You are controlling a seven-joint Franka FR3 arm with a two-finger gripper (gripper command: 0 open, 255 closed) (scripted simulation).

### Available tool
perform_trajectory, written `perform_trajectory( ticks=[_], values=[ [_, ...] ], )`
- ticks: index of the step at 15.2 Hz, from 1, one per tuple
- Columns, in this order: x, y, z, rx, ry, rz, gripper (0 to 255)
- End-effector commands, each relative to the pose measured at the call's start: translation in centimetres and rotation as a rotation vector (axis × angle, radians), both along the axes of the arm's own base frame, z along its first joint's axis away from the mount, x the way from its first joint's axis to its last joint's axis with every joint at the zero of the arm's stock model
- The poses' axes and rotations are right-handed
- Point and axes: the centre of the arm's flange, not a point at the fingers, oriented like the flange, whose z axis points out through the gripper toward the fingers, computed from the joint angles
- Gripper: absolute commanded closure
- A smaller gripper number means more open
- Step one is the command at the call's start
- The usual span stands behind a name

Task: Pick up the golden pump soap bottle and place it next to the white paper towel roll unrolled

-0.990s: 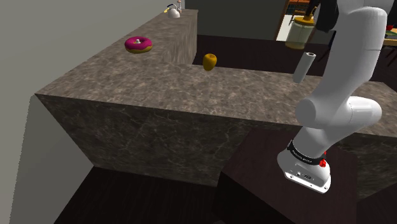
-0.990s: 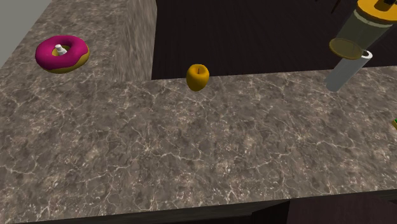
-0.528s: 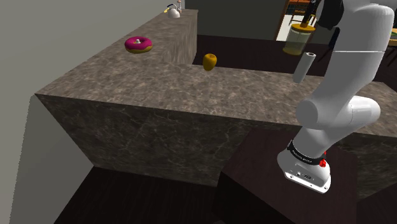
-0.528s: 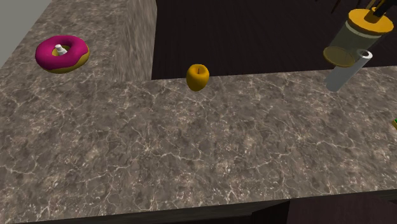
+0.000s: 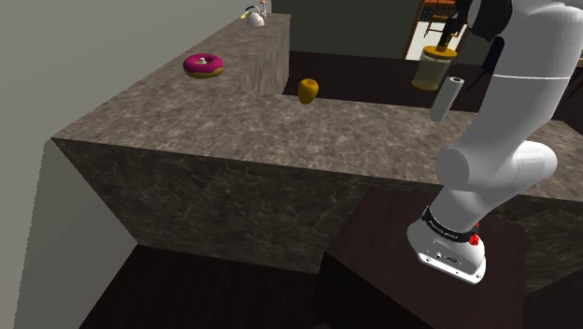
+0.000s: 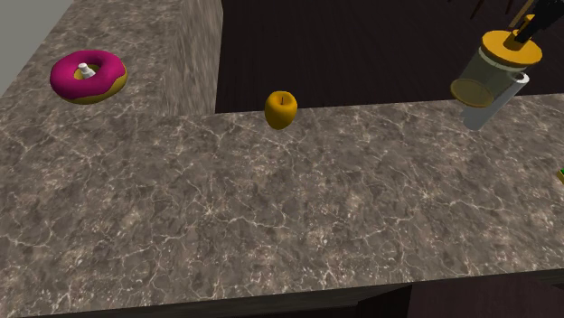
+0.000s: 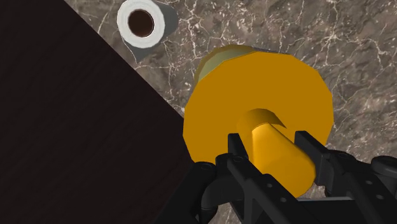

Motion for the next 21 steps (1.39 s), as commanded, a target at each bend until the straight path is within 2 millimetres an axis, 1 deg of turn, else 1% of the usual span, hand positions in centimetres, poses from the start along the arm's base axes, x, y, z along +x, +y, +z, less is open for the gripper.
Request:
perform_trajectory(
  ticks=[1, 21],
  values=[
    [-0.1, -0.1, -1.1, -0.001, -0.001, 0.0, 255],
    [-0.1, -0.1, -11.7, -0.001, -0.001, 0.0, 255]
  ],
)
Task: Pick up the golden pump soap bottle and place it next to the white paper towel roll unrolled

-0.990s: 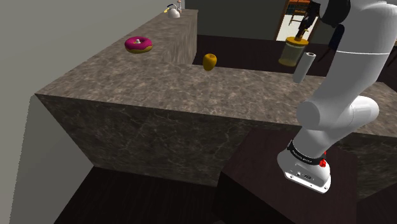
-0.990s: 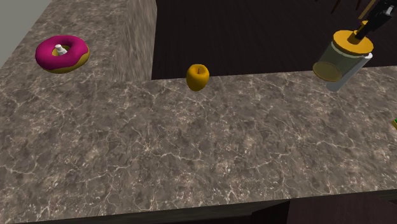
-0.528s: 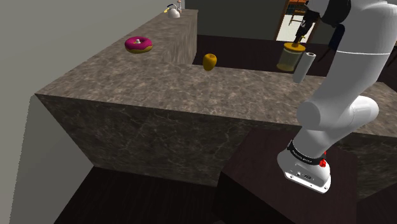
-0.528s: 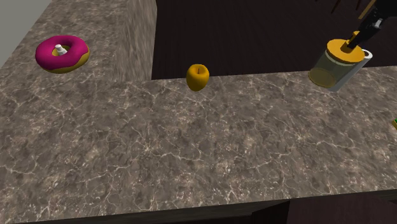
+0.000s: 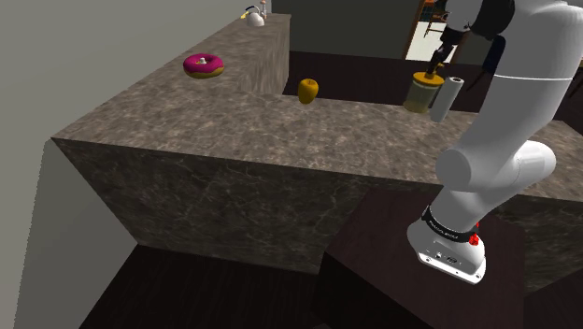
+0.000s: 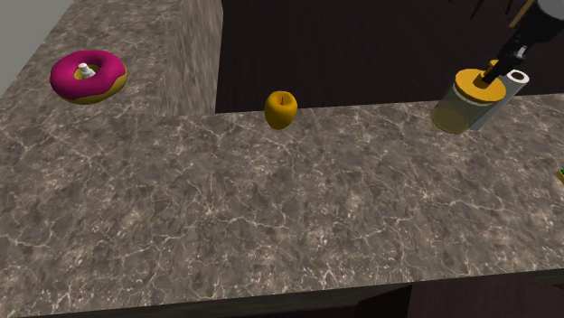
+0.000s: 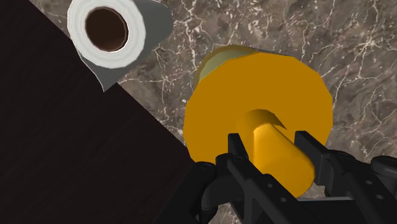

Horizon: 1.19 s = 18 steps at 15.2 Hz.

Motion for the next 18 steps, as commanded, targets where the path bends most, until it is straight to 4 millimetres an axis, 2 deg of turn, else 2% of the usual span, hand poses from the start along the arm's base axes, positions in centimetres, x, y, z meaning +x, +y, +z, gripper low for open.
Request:
perform_trajectory(
  ticks=[1, 11, 18],
  values=[
    [0.0, 0.0, -1.0, -0.001, -0.001, 0.0, 255],
    [0.0, 0.0, -6.6, -0.001, -0.001, 0.0, 255],
    [0.0, 0.0, -6.6, -0.001, -0.001, 0.0, 255]
  ],
)
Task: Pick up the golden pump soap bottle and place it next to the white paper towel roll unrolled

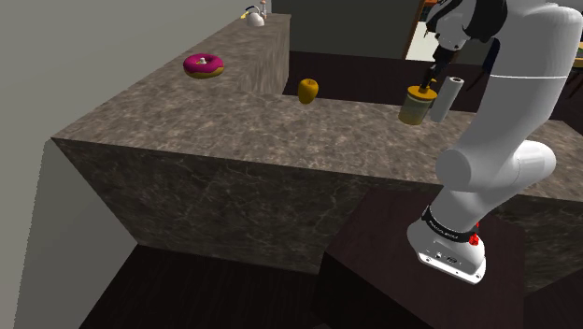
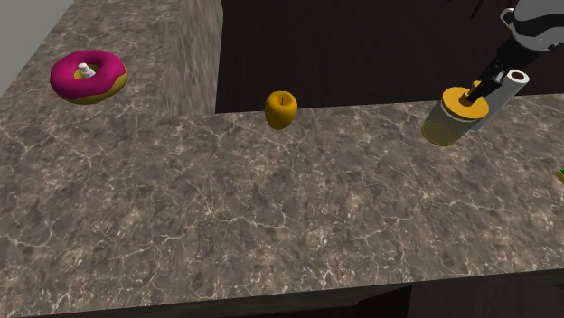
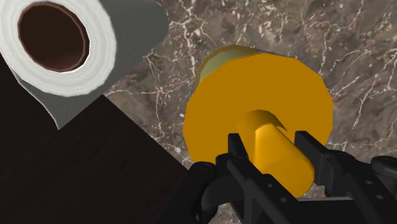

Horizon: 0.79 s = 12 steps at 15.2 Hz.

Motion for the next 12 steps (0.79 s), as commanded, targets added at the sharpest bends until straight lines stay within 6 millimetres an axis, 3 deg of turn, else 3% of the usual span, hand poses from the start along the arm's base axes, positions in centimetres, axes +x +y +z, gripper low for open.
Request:
perform_trajectory(
  ticks=[1, 2, 7, 11, 12],
  values=[
    [0.0, 0.0, 0.0, -0.001, -0.001, 0.0, 255],
    [0.0, 0.0, 0.0, -0.001, -0.001, 0.0, 0],
    [0.0, 0.0, 0.0, -0.001, -0.001, 0.0, 0],
    [-0.6, 0.0, 5.0, -0.001, -0.001, 0.0, 0],
    [-0.6, 0.0, 5.0, -0.001, -0.001, 0.0, 0]
  ],
)
